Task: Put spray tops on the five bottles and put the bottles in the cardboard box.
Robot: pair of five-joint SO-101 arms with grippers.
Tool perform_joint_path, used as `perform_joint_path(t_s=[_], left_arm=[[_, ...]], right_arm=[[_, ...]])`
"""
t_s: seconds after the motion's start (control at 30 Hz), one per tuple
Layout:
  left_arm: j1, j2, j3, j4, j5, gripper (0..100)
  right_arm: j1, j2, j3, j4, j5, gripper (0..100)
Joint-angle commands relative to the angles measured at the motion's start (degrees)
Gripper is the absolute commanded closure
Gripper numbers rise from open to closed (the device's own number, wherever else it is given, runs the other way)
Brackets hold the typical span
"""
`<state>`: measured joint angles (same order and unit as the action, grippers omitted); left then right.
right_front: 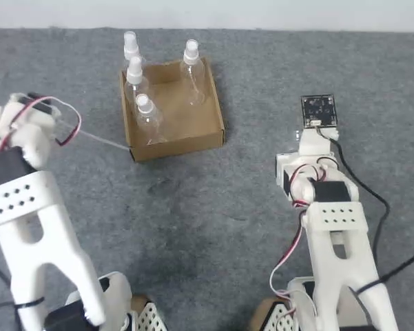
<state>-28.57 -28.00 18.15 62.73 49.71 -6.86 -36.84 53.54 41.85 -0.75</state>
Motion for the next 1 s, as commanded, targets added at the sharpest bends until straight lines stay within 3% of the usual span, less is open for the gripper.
perform_joint_path(t_s=[0.0, 0.33, 0.6, 0.87, 0.97], left_arm=[[2.37, -2.99, -6.90, 3.16, 0.79, 99], [8.62, -2.99, -16.13, 9.23, 3.16, 99], [17.41, -2.99, -16.40, 12.40, 6.33, 99], [19.16, -9.49, -15.87, 16.79, 6.24, 99], [19.16, -13.71, -11.30, 12.66, 6.33, 99]], right_arm=[[-1.19, -2.86, -0.88, 0.22, 0.00, 88.0], [-2.51, -3.47, -0.88, 0.57, -0.53, 88.0], [-4.97, -8.04, -0.53, 3.91, -0.44, 88.0], [-7.69, -10.95, 1.32, 3.91, -0.09, 88.0], [-8.57, -11.82, 1.85, 4.18, -0.09, 88.0]])
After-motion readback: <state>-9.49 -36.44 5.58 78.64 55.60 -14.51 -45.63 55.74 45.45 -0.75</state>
